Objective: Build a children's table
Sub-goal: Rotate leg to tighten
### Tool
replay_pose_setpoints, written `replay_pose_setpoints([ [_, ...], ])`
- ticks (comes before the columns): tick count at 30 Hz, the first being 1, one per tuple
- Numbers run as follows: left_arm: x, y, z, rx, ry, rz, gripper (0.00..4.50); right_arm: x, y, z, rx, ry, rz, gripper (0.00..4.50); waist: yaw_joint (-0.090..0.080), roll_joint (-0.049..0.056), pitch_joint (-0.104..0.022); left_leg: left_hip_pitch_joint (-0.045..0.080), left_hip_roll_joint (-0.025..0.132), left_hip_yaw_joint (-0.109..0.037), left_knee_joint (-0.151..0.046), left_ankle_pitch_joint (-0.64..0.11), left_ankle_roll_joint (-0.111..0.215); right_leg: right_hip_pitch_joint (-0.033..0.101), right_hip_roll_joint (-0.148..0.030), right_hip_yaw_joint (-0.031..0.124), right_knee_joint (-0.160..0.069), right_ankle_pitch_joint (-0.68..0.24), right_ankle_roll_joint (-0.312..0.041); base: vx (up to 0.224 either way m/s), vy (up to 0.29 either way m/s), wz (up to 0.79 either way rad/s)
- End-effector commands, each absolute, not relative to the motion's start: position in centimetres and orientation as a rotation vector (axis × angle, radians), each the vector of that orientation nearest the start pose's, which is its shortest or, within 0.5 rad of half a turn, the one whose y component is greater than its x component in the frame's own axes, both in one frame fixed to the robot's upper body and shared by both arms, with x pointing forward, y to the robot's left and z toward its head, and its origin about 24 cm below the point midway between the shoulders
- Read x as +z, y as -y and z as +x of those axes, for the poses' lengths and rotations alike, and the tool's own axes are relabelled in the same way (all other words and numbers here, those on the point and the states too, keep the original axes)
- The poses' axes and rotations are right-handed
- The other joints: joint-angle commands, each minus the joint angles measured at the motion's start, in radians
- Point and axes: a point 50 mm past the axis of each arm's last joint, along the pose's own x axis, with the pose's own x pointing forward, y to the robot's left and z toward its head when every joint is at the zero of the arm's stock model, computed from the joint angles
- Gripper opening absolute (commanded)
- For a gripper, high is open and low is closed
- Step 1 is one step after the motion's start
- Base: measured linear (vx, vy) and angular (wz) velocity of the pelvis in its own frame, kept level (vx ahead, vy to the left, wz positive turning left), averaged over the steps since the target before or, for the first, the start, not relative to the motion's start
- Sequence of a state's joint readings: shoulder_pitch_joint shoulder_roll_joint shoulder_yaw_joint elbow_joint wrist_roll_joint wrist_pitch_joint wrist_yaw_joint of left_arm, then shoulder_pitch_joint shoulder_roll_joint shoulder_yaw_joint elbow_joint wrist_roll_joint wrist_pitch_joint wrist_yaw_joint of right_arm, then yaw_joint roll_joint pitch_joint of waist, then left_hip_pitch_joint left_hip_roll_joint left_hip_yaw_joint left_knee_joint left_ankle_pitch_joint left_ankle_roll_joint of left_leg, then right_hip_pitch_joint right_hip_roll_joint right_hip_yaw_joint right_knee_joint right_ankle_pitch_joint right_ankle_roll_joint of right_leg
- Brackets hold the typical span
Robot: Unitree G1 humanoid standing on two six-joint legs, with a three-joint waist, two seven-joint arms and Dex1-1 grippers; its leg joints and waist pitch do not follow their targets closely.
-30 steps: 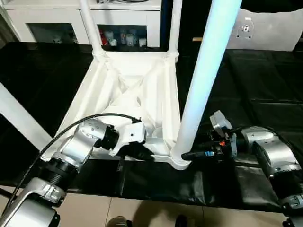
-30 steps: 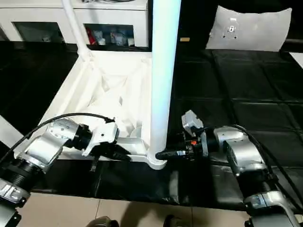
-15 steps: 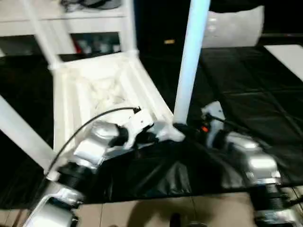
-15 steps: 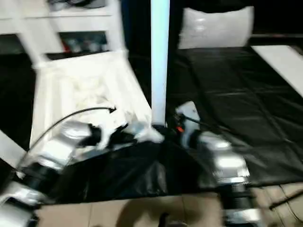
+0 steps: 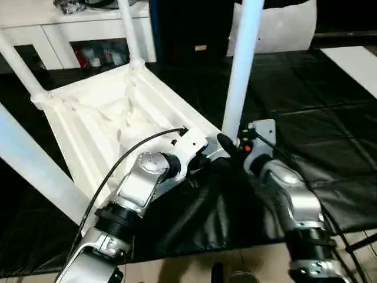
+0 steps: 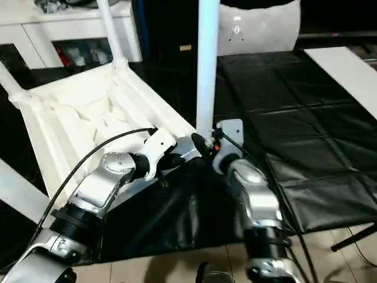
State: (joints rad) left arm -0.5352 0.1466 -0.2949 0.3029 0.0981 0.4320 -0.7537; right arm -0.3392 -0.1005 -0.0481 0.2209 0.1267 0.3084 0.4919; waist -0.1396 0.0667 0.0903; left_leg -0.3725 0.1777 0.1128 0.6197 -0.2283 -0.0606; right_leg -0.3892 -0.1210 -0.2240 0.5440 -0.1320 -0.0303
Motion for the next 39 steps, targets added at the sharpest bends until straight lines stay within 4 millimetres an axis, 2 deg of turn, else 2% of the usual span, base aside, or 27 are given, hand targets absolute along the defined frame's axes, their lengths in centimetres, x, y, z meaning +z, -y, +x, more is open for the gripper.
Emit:
replay_pose_setpoints([
  [1, 7.7, -5.9, 31.0, -1.107, -0.282, 0.367, 0.00, 4.4, 12.2, 30.2, 0.636, -0.234, 0.098, 3.47, 0.014, -0.009, -0.091, -0.031, 0.042, -0.014, -0.060, -0.077, 0.136, 0.079, -0.065, 0.074, -0.045, -0.244, -0.117, 0.000, 0.000, 0.00],
  [2, 7.6, -6.1, 30.9, -1.121, -0.279, 0.373, 0.00, 4.6, 12.5, 30.1, 0.645, -0.221, 0.093, 3.56, 0.017, -0.010, -0.091, -0.032, 0.042, -0.013, -0.059, -0.064, 0.145, 0.079, -0.064, 0.076, -0.043, -0.230, -0.121, 0.000, 0.000, 0.00],
  [3, 7.5, -6.8, 30.8, -1.134, -0.293, 0.381, 0.00, 5.0, 13.3, 30.1, 0.676, -0.198, 0.076, 3.68, 0.027, -0.009, -0.097, -0.031, 0.042, -0.013, -0.055, -0.033, 0.156, 0.080, -0.063, 0.077, -0.036, -0.193, -0.129, 0.000, 0.000, 0.00],
  [5, 7.2, -7.7, 30.6, -1.150, -0.308, 0.405, 0.00, 5.4, 14.4, 29.8, 0.743, -0.205, 0.065, 3.86, 0.039, -0.011, -0.092, -0.031, 0.044, -0.009, -0.054, -0.018, 0.178, 0.072, -0.058, 0.081, -0.032, -0.180, -0.139, 0.000, 0.000, 0.00],
  [6, 6.9, -8.6, 30.6, -1.165, -0.319, 0.432, 0.00, 6.1, 15.3, 29.4, 0.853, -0.205, 0.046, 3.92, 0.049, -0.010, -0.089, -0.027, 0.047, -0.007, -0.056, -0.039, 0.179, 0.071, -0.055, 0.082, -0.034, -0.207, -0.137, 0.000, 0.000, 0.00],
  [7, 6.9, -8.9, 30.4, -1.184, -0.322, 0.432, 0.00, 6.4, 15.6, 29.2, 0.904, -0.203, 0.026, 3.92, 0.062, -0.009, -0.089, -0.024, 0.050, -0.008, -0.057, -0.074, 0.174, 0.074, -0.056, 0.081, -0.038, -0.244, -0.130, 0.000, 0.000, 0.00],
  [9, 6.8, -9.2, 30.2, -1.217, -0.323, 0.431, 0.00, 6.7, 16.1, 29.0, 0.972, -0.200, -0.008, 3.92, 0.078, -0.012, -0.083, -0.016, 0.053, -0.003, -0.062, -0.121, 0.148, 0.063, -0.055, 0.088, -0.046, -0.314, -0.124, 0.000, 0.000, 0.00],
  [11, 6.8, -9.5, 30.1, -1.240, -0.325, 0.433, 0.00, 6.9, 16.3, 28.8, 1.024, -0.199, -0.035, 3.92, 0.087, -0.015, -0.084, -0.017, 0.051, -0.002, -0.062, -0.133, 0.133, 0.065, -0.056, 0.092, -0.047, -0.340, -0.122, 0.000, 0.000, 0.00],
  [12, 6.5, -10.1, 29.9, -1.277, -0.340, 0.447, 0.00, 7.2, 16.7, 28.4, 1.137, -0.226, -0.056, 3.92, 0.089, -0.021, -0.083, -0.016, 0.052, -0.001, -0.063, -0.131, 0.131, 0.063, -0.055, 0.092, -0.047, -0.342, -0.122, 0.000, 0.000, 0.00],
  [14, 6.5, -10.4, 29.8, -1.312, -0.338, 0.455, 0.00, 7.2, 16.8, 28.3, 1.193, -0.246, -0.067, 3.92, 0.102, -0.021, -0.083, -0.014, 0.052, 0.000, -0.063, -0.133, 0.139, 0.061, -0.053, 0.096, -0.046, -0.339, -0.126, 0.000, 0.000, 0.00],
  [15, 6.5, -10.7, 29.5, -1.382, -0.331, 0.456, 0.00, 7.2, 16.9, 28.2, 1.257, -0.273, -0.086, 3.92, 0.107, -0.023, -0.083, -0.014, 0.051, 0.000, -0.063, -0.130, 0.143, 0.061, -0.055, 0.096, -0.046, -0.341, -0.130, 0.000, 0.000, 0.00],
  [16, 6.6, -10.9, 29.3, -1.412, -0.330, 0.458, 0.00, 7.3, 17.0, 28.2, 1.278, -0.280, -0.094, 3.92, 0.108, -0.028, -0.083, -0.016, 0.051, 0.002, -0.063, -0.120, 0.144, 0.061, -0.054, 0.098, -0.044, -0.333, -0.130, 0.000, 0.000, 0.00],
  [17, 6.7, -11.0, 29.2, -1.445, -0.329, 0.465, 0.00, 7.3, 17.0, 28.3, 1.296, -0.284, -0.107, 3.92, 0.110, -0.027, -0.084, -0.014, 0.052, 0.002, -0.063, -0.114, 0.144, 0.060, -0.054, 0.099, -0.042, -0.328, -0.134, 0.000, 0.000, 0.00],
  [18, 6.7, -11.2, 29.0, -1.470, -0.335, 0.473, 0.00, 7.4, 17.0, 28.4, 1.310, -0.283, -0.114, 3.92, 0.119, -0.027, -0.085, -0.010, 0.054, 0.004, -0.063, -0.104, 0.141, 0.057, -0.054, 0.100, -0.044, -0.332, -0.134, 0.000, 0.000, 0.00],
  [19, 6.7, -11.5, 28.8, -1.510, -0.353, 0.491, 0.00, 7.5, 16.9, 28.6, 1.342, -0.291, -0.108, 3.92, 0.121, -0.033, -0.086, -0.009, 0.056, 0.005, -0.063, -0.096, 0.140, 0.057, -0.054, 0.101, -0.042, -0.326, -0.137, 0.000, 0.000, 0.00],
  [23, 6.8, -11.9, 28.6, -1.572, -0.376, 0.526, 0.00, 7.6, 16.8, 28.7, 1.424, -0.333, -0.086, 3.75, 0.141, -0.030, -0.088, -0.004, 0.061, 0.008, -0.063, -0.067, 0.144, 0.055, -0.051, 0.104, -0.032, -0.289, -0.157, 0.000, 0.000, 0.00],
  [24, 6.9, -11.9, 28.6, -1.591, -0.376, 0.542, 0.00, 7.6, 16.8, 28.6, 1.468, -0.356, -0.079, 3.65, 0.152, -0.029, -0.089, -0.001, 0.063, 0.009, -0.064, -0.051, 0.142, 0.053, -0.051, 0.106, -0.029, -0.274, -0.163, 0.000, 0.000, 0.00],
  [28, 6.9, -11.9, 28.6, -1.618, -0.373, 0.556, 0.00, 7.6, 16.6, 28.6, 1.522, -0.379, -0.064, 3.30, 0.169, -0.031, -0.093, 0.002, 0.064, 0.014, -0.065, -0.060, 0.129, 0.054, -0.052, 0.109, -0.029, -0.276, -0.165, 0.000, 0.000, 0.00],
  [30, 6.9, -11.8, 28.6, -1.628, -0.368, 0.557, 0.00, 7.6, 16.5, 28.6, 1.544, -0.387, -0.064, 3.26, 0.172, -0.033, -0.091, 0.002, 0.062, 0.016, -0.066, -0.072, 0.118, 0.054, -0.052, 0.111, -0.030, -0.290, -0.165, 0.000, 0.000, 0.00],
  [31, 6.9, -11.8, 28.6, -1.632, -0.368, 0.557, 0.00, 7.6, 16.5, 28.6, 1.551, -0.389, -0.064, 3.07, 0.172, -0.034, -0.090, 0.001, 0.061, 0.017, -0.067, -0.084, 0.114, 0.055, -0.051, 0.111, -0.033, -0.308, -0.161, 0.000, 0.000, 0.00],
  [32, 6.9, -11.7, 28.6, -1.638, -0.367, 0.560, 0.00, 7.5, 16.5, 28.6, 1.569, -0.406, -0.067, 2.95, 0.172, -0.039, -0.088, 0.001, 0.056, 0.020, -0.069, -0.113, 0.099, 0.057, -0.052, 0.115, -0.039, -0.369, -0.144, 0.000, 0.000, 0.00],
  [34, 7.0, -11.7, 28.7, -1.640, -0.367, 0.561, 0.00, 7.4, 16.6, 28.7, 1.573, -0.410, -0.071, 2.86, 0.173, -0.039, -0.088, 0.006, 0.056, 0.023, -0.070, -0.118, 0.094, 0.053, -0.051, 0.118, -0.043, -0.397, -0.135, 0.000, 0.000, 0.00],
  [35, 7.0, -11.8, 28.7, -1.641, -0.367, 0.561, 0.00, 7.4, 16.6, 28.7, 1.574, -0.411, -0.071, 2.74, 0.173, -0.039, -0.088, 0.005, 0.056, 0.024, -0.069, -0.116, 0.094, 0.053, -0.051, 0.119, -0.044, -0.399, -0.134, 0.000, 0.000, 0.00],
  [36, 7.0, -11.8, 28.7, -1.644, -0.368, 0.566, 0.00, 7.4, 16.5, 28.6, 1.586, -0.416, -0.071, 2.52, 0.175, -0.033, -0.088, 0.007, 0.058, 0.024, -0.069, -0.119, 0.095, 0.051, -0.049, 0.119, -0.045, -0.391, -0.137, 0.000, 0.000, 0.00],
  [39, 6.9, -11.9, 28.7, -1.647, -0.368, 0.571, 0.00, 7.4, 16.5, 28.6, 1.598, -0.415, -0.066, 2.41, 0.177, -0.034, -0.090, 0.008, 0.058, 0.025, -0.069, -0.114, 0.099, 0.051, -0.048, 0.120, -0.042, -0.374, -0.146, 0.000, 0.000, 0.00],
])
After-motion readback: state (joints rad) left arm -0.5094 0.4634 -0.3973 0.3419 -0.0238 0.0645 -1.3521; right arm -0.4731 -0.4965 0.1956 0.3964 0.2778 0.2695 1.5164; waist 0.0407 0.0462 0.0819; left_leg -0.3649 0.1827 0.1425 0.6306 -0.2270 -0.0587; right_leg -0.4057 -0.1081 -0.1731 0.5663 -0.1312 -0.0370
